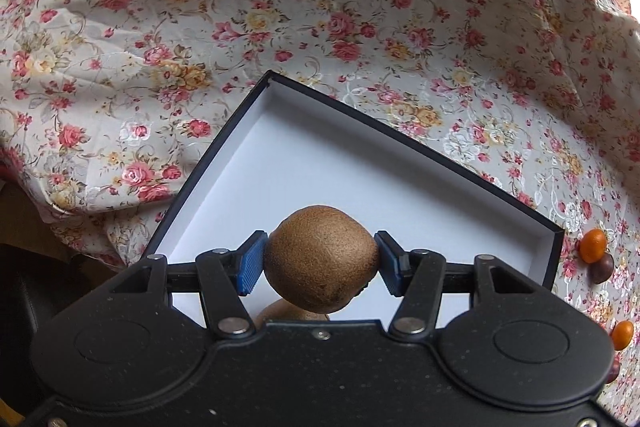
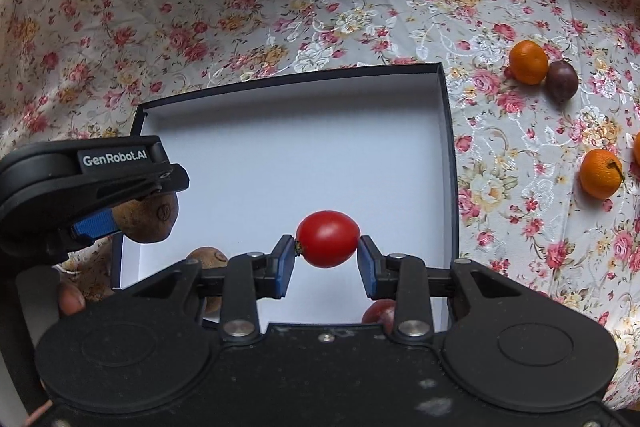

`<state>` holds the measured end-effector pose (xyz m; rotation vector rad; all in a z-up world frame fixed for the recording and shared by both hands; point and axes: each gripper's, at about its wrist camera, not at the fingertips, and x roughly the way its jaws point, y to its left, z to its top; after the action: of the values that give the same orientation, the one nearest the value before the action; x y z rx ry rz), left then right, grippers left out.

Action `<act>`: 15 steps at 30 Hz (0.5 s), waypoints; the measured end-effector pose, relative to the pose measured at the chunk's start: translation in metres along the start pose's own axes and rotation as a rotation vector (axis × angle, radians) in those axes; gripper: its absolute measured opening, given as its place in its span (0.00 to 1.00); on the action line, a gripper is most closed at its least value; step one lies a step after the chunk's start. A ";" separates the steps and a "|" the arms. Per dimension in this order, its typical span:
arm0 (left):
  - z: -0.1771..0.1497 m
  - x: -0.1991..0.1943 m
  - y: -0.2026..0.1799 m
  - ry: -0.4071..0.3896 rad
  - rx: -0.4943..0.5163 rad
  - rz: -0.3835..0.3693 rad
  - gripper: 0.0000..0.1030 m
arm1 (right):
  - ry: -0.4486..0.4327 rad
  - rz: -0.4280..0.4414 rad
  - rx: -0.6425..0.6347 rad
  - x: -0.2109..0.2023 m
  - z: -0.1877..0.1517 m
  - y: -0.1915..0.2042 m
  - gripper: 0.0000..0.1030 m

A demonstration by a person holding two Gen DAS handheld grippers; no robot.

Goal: Organize fruits
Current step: 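Carry both fruits over the box and open right gripper releasing the tomato, then lower the held kiwi into the white box and open left gripper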

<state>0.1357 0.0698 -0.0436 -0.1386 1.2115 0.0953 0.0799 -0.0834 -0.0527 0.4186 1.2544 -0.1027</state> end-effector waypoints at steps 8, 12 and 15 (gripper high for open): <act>0.003 0.005 0.015 0.023 -0.024 0.011 0.59 | 0.031 -0.017 -0.014 0.017 -0.001 0.011 0.21; 0.003 0.007 0.013 0.038 -0.017 -0.004 0.59 | 0.045 -0.018 -0.010 0.020 0.000 0.011 0.21; 0.002 0.003 0.012 0.011 -0.003 0.003 0.59 | 0.062 -0.012 -0.006 0.021 0.000 0.010 0.22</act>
<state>0.1371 0.0818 -0.0459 -0.1399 1.2228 0.0990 0.0892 -0.0710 -0.0699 0.4122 1.3183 -0.0970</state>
